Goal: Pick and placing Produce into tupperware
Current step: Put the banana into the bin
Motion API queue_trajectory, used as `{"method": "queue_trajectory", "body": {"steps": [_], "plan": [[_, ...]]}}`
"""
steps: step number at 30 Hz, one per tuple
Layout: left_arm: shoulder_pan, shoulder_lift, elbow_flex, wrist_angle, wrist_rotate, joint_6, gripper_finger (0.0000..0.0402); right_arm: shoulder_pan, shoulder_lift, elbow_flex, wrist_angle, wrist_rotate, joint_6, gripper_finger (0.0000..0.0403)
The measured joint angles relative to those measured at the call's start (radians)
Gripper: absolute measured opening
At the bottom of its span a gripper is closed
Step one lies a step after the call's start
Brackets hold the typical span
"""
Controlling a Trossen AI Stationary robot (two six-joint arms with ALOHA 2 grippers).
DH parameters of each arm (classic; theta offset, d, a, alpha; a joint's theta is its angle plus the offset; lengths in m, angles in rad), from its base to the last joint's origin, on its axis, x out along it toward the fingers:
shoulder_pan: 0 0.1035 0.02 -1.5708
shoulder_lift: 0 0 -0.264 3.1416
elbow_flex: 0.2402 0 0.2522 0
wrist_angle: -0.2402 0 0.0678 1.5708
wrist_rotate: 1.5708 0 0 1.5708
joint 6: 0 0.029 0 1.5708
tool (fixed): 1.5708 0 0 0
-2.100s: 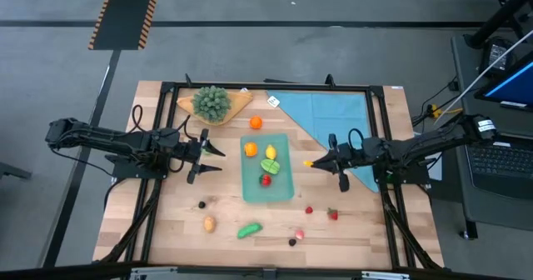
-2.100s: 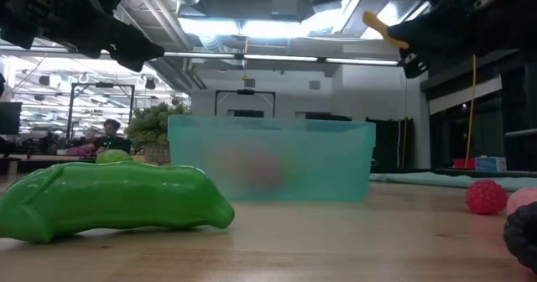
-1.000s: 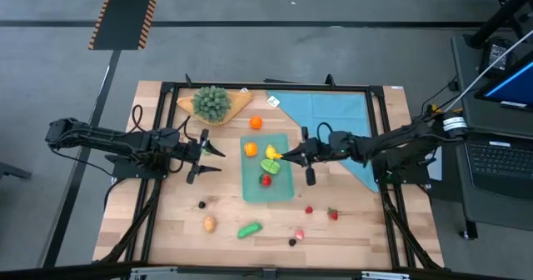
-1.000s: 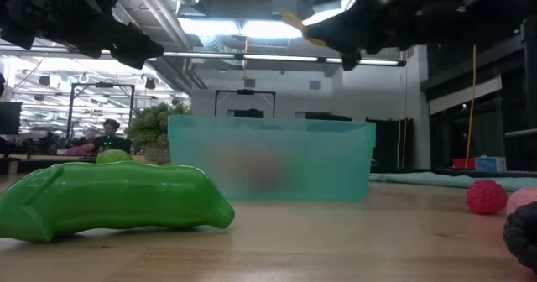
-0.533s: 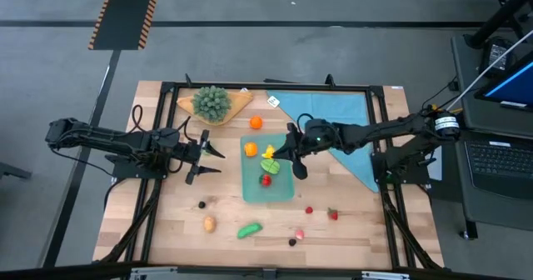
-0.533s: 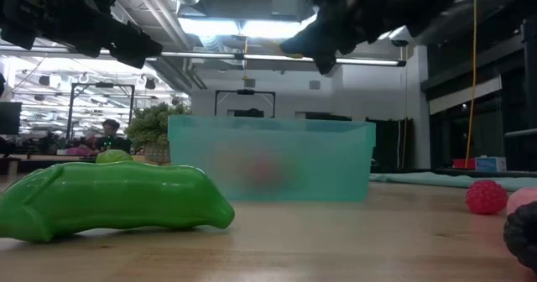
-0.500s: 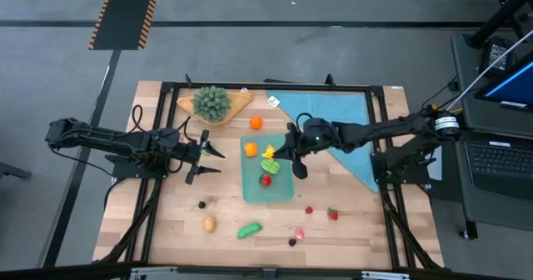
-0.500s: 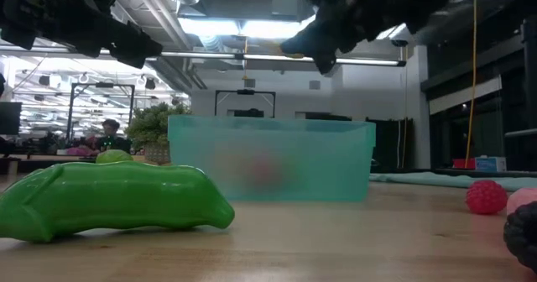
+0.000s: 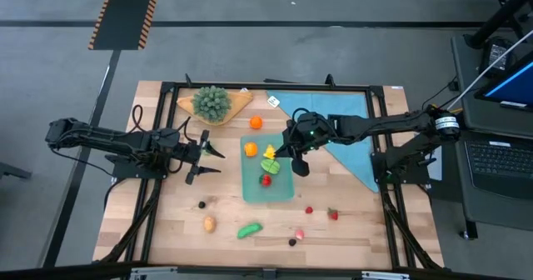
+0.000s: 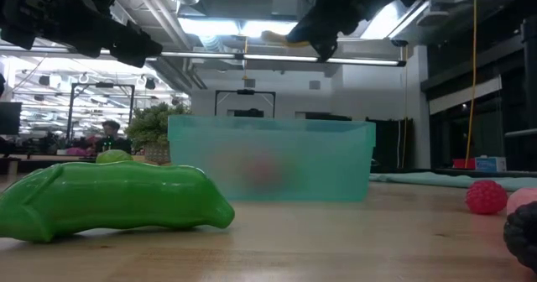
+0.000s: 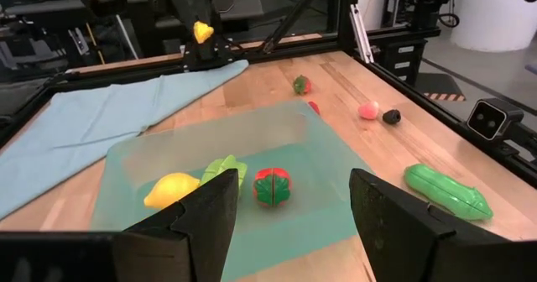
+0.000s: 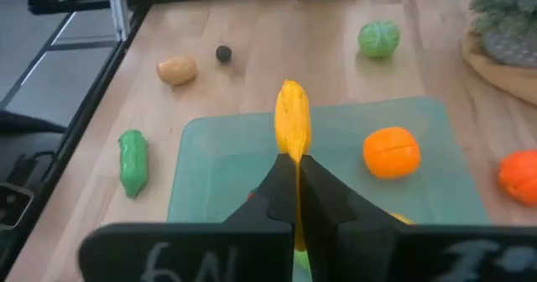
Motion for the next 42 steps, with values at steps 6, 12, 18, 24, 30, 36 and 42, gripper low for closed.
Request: {"method": "queue_trajectory", "body": {"steps": [6,12,18,24,30,36,42], "plan": [[0.000,0.000,0.000,-0.001,0.000,0.000,0.0220,0.000,0.000,0.016,-0.059,-0.003,0.002,0.0006],[0.000,0.000,0.000,-0.001,0.000,-0.001,0.0220,0.006,0.037,0.017,-0.059,-0.003,0.003,0.0006],[0.000,0.000,0.000,-0.004,0.000,-0.001,0.0220,0.019,0.135,0.017,-0.034,-0.003,0.000,0.0006],[0.000,0.000,0.000,-0.004,0.000,-0.001,0.0220,0.027,0.231,0.017,0.032,-0.003,-0.002,0.0006],[0.000,0.000,0.000,-0.004,0.000,-0.001,0.0220,0.027,0.317,0.017,0.133,-0.052,-0.007,0.0006],[0.000,0.000,0.000,-0.004,0.000,-0.001,0.0220,0.028,0.378,0.016,0.204,-0.064,-0.005,0.0006],[0.000,0.000,0.000,-0.004,0.000,-0.001,0.0220,0.040,0.421,0.016,0.255,-0.065,-0.006,0.0006]]}}
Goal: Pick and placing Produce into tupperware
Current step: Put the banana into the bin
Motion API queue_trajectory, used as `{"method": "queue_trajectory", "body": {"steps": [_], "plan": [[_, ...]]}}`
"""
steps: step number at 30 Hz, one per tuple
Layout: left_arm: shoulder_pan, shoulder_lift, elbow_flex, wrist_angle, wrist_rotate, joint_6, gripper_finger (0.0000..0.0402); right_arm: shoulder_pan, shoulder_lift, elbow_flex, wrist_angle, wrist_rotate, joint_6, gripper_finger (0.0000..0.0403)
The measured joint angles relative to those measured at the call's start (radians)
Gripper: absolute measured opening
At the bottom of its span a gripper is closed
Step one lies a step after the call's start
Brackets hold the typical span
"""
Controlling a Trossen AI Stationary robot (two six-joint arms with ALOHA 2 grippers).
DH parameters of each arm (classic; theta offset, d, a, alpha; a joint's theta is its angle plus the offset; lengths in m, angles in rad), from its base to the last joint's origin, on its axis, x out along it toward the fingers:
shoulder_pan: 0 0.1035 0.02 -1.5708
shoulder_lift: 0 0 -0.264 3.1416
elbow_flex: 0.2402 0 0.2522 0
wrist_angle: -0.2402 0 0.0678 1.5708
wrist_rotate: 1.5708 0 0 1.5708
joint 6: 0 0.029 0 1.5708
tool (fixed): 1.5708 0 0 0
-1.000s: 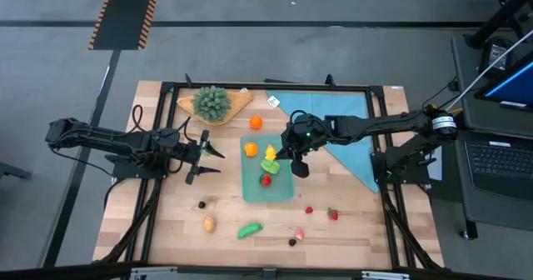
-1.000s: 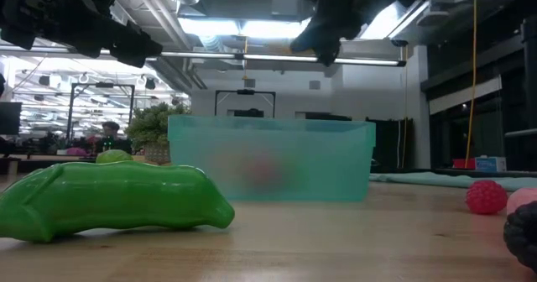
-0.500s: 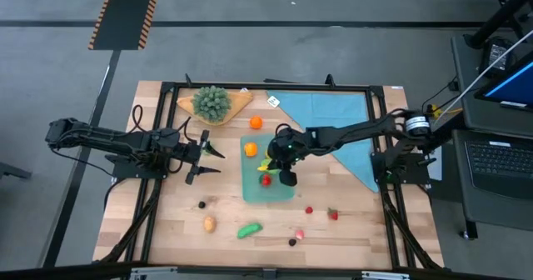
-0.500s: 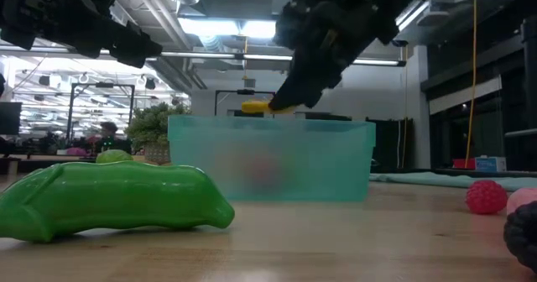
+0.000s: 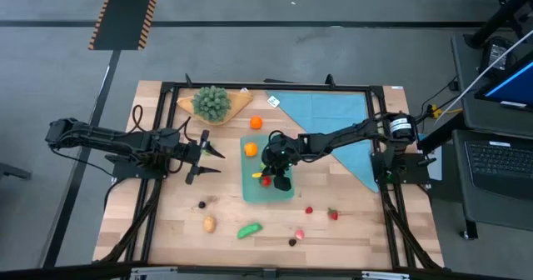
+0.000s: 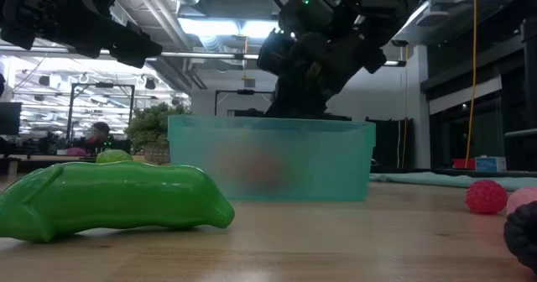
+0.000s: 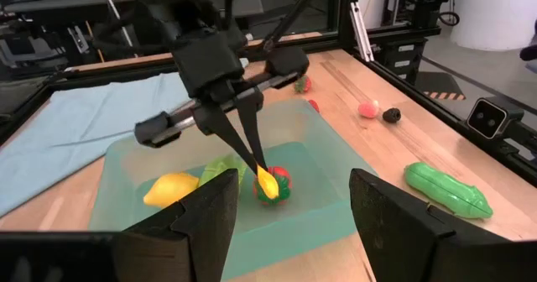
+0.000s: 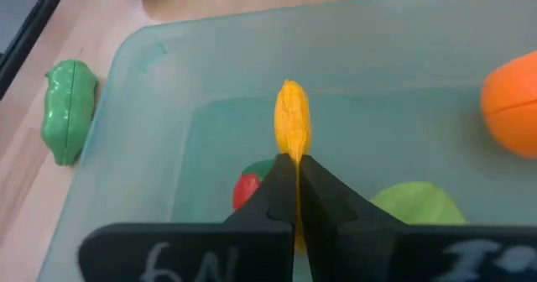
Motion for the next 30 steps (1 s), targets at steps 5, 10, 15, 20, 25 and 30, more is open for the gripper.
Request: {"method": "queue_trajectory", "body": {"steps": [5,10,15,20,25,30], "plan": [[0.000,0.000,0.000,0.000,0.000,0.000,0.0220,0.001,0.033,0.000,0.018,0.000,0.002,0.0006],[0.000,0.000,0.000,0.000,0.000,0.000,0.0220,0.001,0.043,-0.001,0.044,0.000,0.000,0.0006],[0.000,0.000,0.000,0.000,0.000,0.000,0.0220,0.001,0.043,-0.001,0.042,0.000,0.002,0.0012],[0.000,0.000,0.000,0.000,0.000,0.000,0.0220,0.001,0.043,-0.001,0.040,0.000,0.002,0.0055],[0.000,0.000,0.000,0.000,0.000,0.000,0.0220,0.001,0.043,-0.001,0.043,0.022,0.006,0.0084],[0.000,0.000,0.000,0.000,0.000,0.000,0.0220,0.001,0.042,-0.001,0.056,0.035,0.005,0.0110]]}}
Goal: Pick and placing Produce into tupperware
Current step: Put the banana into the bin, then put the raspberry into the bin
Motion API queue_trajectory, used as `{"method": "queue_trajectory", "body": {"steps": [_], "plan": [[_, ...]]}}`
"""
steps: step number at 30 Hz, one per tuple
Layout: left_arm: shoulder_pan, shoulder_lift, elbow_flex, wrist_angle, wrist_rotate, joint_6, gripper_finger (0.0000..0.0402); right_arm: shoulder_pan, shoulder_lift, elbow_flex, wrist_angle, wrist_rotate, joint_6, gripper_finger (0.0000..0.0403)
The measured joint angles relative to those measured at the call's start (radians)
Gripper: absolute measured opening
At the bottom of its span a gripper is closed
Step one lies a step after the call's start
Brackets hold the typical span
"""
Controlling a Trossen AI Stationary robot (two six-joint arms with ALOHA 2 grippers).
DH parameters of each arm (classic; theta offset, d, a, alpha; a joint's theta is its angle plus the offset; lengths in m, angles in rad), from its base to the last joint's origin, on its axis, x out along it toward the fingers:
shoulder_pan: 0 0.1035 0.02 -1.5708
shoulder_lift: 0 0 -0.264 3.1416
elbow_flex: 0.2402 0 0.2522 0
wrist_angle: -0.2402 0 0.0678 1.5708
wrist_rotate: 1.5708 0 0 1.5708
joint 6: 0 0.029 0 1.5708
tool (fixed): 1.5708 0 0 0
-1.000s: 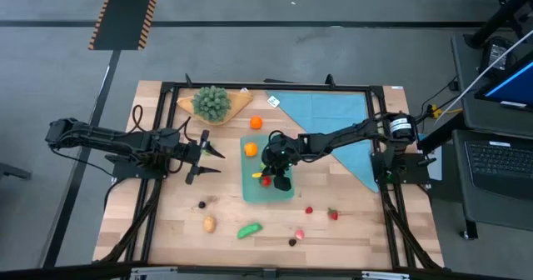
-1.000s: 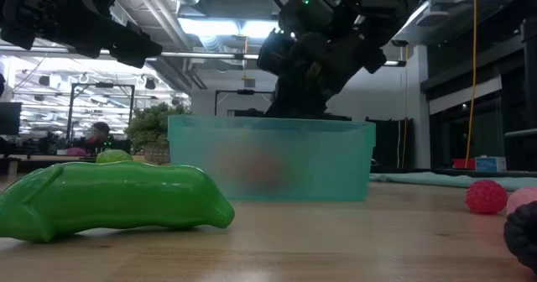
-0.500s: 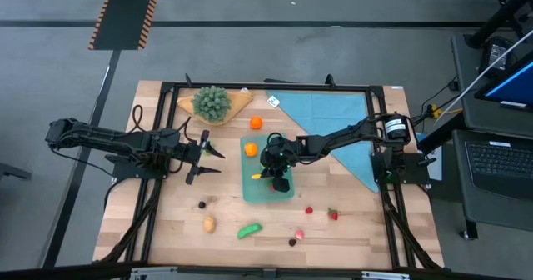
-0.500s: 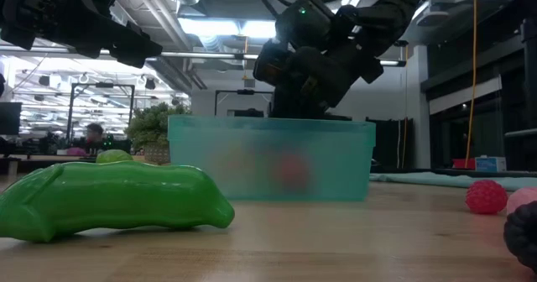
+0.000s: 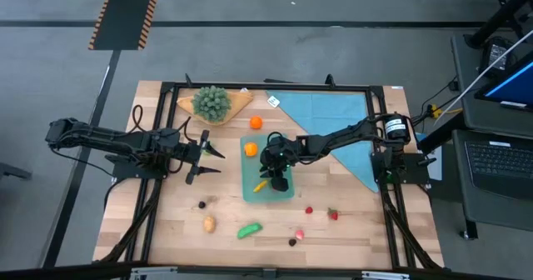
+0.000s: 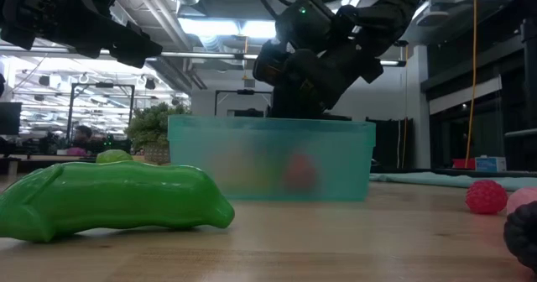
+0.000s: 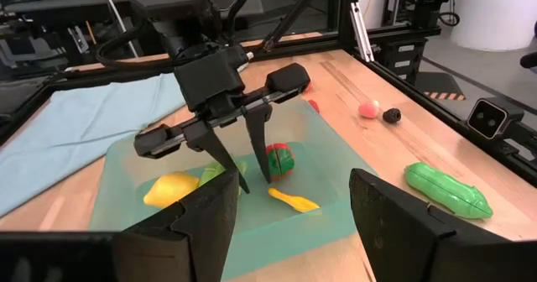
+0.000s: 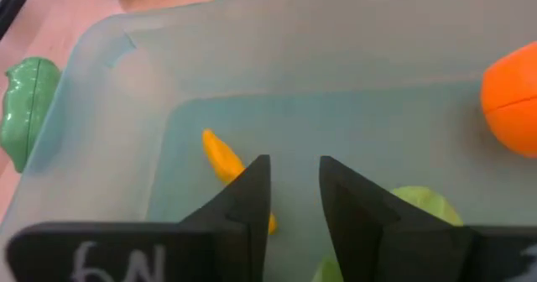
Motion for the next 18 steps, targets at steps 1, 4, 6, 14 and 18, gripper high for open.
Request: {"method": "queue_trajectory", "body": {"steps": [1,4,6,14,18], "plan": [[0.000,0.000,0.000,0.000,0.000,0.000,0.0220,0.000,-0.003,0.000,0.003,0.001,0.000,0.0115],[0.000,0.000,0.000,0.000,0.000,0.000,0.0220,-0.004,-0.006,0.028,-0.004,-0.001,0.010,0.0125],[0.000,0.000,0.000,0.000,0.000,0.000,0.0220,-0.007,-0.006,0.064,-0.028,-0.006,0.049,0.0127],[0.000,0.000,0.000,0.000,0.000,-0.003,0.0220,-0.015,-0.007,0.247,-0.308,-0.006,-0.031,0.0128],[0.000,0.000,0.000,0.000,0.000,-0.007,0.0220,-0.020,-0.036,0.266,-0.351,-0.006,-0.072,0.0128]]}}
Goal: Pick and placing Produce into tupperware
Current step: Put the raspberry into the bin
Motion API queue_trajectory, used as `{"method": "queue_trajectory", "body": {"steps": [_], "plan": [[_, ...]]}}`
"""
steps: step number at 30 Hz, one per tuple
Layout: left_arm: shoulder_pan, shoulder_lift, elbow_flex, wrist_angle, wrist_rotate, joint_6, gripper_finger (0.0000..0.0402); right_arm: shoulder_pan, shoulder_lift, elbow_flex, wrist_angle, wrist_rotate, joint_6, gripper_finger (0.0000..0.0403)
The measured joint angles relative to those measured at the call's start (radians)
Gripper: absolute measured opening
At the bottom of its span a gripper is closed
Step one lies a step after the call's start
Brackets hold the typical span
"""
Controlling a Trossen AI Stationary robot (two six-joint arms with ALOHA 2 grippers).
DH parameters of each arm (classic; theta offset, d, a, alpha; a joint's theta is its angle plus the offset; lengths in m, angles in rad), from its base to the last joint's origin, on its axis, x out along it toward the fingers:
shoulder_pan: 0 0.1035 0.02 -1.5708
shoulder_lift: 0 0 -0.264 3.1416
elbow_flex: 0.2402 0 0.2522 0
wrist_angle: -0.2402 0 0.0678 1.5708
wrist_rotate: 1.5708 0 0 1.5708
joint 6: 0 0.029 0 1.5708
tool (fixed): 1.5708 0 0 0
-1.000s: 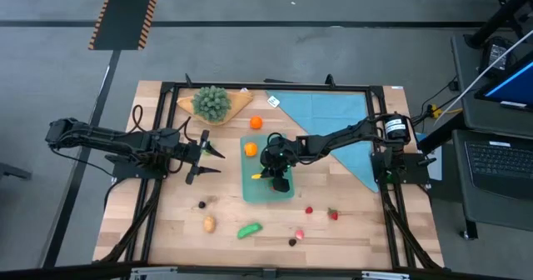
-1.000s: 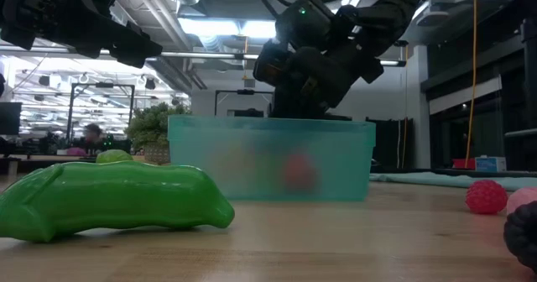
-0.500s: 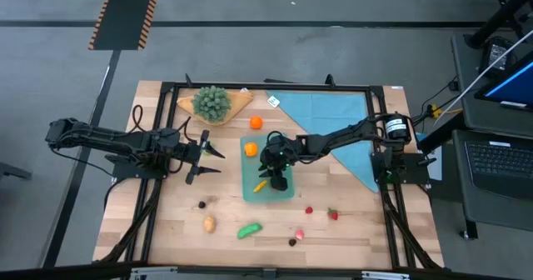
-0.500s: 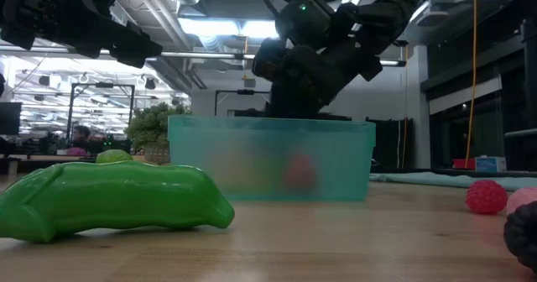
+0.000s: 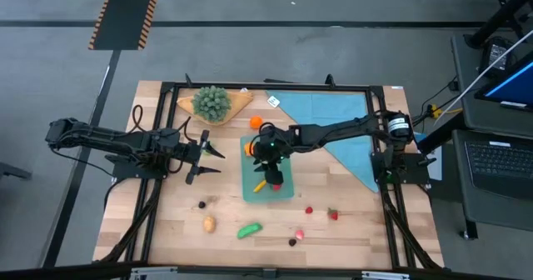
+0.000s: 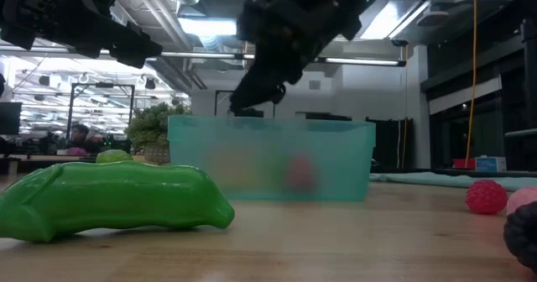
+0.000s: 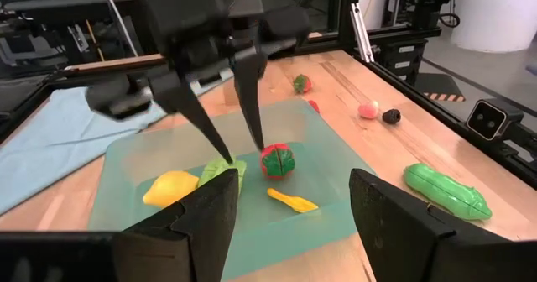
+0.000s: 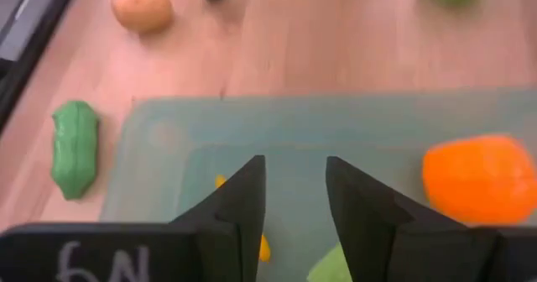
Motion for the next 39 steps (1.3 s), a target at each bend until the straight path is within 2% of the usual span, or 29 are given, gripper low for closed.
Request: {"method": "queue_trajectory", "body": {"steps": [4,7,14,19,27,33,39], "plan": [[0.000,0.000,0.000,-0.001,0.000,0.000,0.0220,-0.011,-0.083,-0.075,0.000,0.007,-0.005,0.0129],[-0.002,0.000,0.000,0.000,0.000,0.000,0.0220,-0.015,-0.176,-0.184,0.074,0.010,0.003,0.0129],[-0.006,0.000,0.000,0.006,-0.001,-0.001,0.0220,-0.003,-0.401,-0.514,0.477,0.008,0.028,0.0129],[-0.006,0.000,0.000,0.006,-0.001,-0.014,0.0220,-0.001,-0.527,-0.682,0.616,0.011,0.053,0.0129],[-0.006,0.000,0.000,0.007,-0.010,-0.053,0.0220,-0.017,-0.737,-0.810,0.581,0.009,0.034,0.0129],[-0.006,0.000,0.000,0.007,-0.010,-0.053,0.0220,-0.022,-0.900,-0.835,0.391,0.008,0.034,0.0129],[-0.005,0.000,0.000,0.007,-0.011,-0.049,0.0220,0.007,-0.988,-0.835,0.180,0.007,0.023,0.0129]]}}
